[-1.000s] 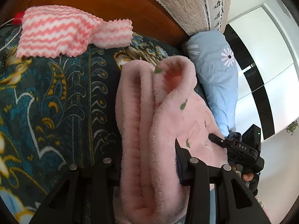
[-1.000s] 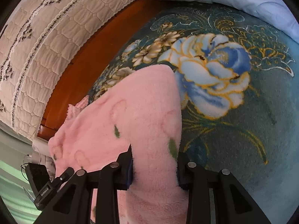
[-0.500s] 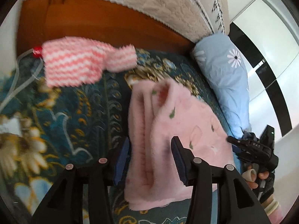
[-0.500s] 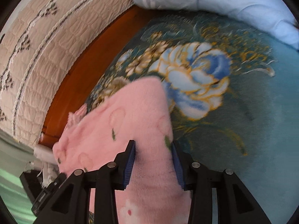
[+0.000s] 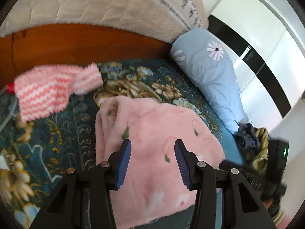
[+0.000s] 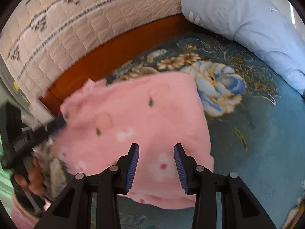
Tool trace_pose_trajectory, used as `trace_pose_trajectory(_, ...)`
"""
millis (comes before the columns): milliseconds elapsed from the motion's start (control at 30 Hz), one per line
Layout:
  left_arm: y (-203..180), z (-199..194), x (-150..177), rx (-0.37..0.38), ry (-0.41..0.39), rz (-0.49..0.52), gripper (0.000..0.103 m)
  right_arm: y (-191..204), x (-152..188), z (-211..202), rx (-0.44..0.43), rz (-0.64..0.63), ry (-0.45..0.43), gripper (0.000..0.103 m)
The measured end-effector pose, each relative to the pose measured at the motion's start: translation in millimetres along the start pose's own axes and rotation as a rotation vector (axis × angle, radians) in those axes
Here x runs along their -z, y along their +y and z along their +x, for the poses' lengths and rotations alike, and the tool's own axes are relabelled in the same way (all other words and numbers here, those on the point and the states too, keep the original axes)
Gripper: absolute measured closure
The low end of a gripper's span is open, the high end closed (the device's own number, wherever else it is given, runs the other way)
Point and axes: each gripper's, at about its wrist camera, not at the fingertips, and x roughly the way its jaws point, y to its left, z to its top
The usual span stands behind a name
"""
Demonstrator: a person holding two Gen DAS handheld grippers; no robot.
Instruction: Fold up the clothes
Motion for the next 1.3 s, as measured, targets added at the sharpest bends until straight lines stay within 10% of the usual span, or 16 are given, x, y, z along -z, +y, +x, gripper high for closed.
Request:
trace_pose_trajectory(467, 28, 24, 4, 0.028, 0.079, -0.135, 0.058, -21, 18, 21, -0.024, 0.099, -0.005, 0.062)
trace_pose_trajectory(700, 19, -35, 25, 0.083, -0.023, -0.116, 0.056, -11, 28, -7, -0.012, 0.121, -0.064, 0.062)
trace_pose_trajectory(1300, -62, -55, 158, -0.405, -0.034, 0.054, 0.051, 26, 127, -22, 0.115, 0.119, -0.066, 0.060)
